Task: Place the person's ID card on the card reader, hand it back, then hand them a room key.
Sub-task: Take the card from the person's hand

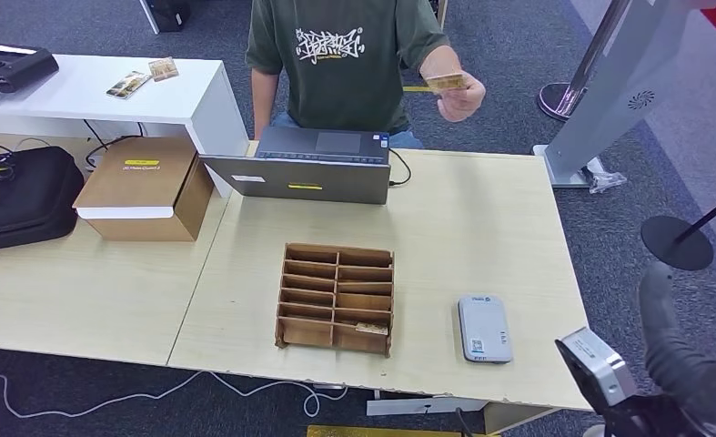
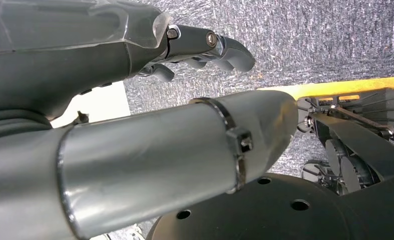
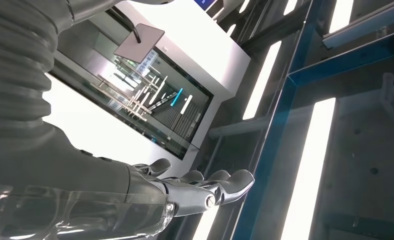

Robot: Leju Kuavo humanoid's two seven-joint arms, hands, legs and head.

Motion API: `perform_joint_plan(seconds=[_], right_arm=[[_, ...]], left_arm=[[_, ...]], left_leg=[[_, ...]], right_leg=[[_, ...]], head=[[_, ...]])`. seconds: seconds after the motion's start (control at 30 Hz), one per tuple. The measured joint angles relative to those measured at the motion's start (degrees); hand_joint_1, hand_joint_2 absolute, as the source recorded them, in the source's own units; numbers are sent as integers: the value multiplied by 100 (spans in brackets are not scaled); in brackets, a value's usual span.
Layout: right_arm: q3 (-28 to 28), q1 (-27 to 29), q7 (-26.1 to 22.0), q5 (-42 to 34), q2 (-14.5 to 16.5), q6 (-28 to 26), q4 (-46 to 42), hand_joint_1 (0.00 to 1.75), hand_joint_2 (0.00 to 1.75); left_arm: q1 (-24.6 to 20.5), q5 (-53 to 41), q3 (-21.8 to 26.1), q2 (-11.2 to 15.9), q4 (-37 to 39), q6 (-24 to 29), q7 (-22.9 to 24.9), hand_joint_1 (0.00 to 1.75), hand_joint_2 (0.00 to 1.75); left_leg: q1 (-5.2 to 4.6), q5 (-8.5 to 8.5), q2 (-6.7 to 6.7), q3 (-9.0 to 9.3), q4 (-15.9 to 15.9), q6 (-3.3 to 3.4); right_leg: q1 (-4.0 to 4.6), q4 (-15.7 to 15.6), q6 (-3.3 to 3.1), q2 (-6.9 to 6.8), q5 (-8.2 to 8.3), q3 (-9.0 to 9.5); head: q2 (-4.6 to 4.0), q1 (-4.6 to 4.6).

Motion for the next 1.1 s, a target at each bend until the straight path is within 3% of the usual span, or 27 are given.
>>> perform_joint_plan(seconds=[0.23, 0.37, 0.5, 0.57, 0.8, 1.1], right_arm=[[-66, -32, -258, 69, 0, 1, 250, 0, 175], [-7, -179, 291, 864, -27, 2, 807, 0, 175], [327, -880, 1278, 1258, -210, 5, 2179, 0, 175], [510, -1337, 1510, 1250, -333, 8, 3075, 0, 175], [1018, -2675, 1906, 1426, -759, 37, 5377, 0, 175], [1420, -3186, 1870, 1427, -903, 54, 6308, 0, 175]], left_arm=[[-1, -72, 0, 4, 0, 3, 1, 0, 0], [-9, -180, 0, 32, 0, -9, 4, 0, 0], [-35, -318, 0, 84, -2, -51, 35, 0, 0], [-64, -390, 0, 125, -2, -73, 51, 0, 0], [-86, -544, -1, 242, -6, -101, 123, 0, 0], [-87, -617, 0, 290, -15, -110, 134, 0, 0]], left_leg=[[0, 0, -1, -4, -1, 0], [1, 0, -1, -6, -3, 0], [2, 4, 25, 3, -5, -2], [2, 11, 30, 7, -4, -3], [4, 21, 24, 8, 0, -8], [3, 18, 22, 1, -1, -7]], right_leg=[[0, 0, 0, -1, 0, 3], [1, 1, 0, -1, 0, 7], [2, 2, -7, 20, 11, 7], [2, 2, -9, 24, 17, 5], [2, 6, -11, 21, 23, 3], [2, 6, -10, 20, 19, -7]], head=[[0, -1], [0, 1], [-1, -1], [-1, -1], [-1, -1], [-1, -1]])
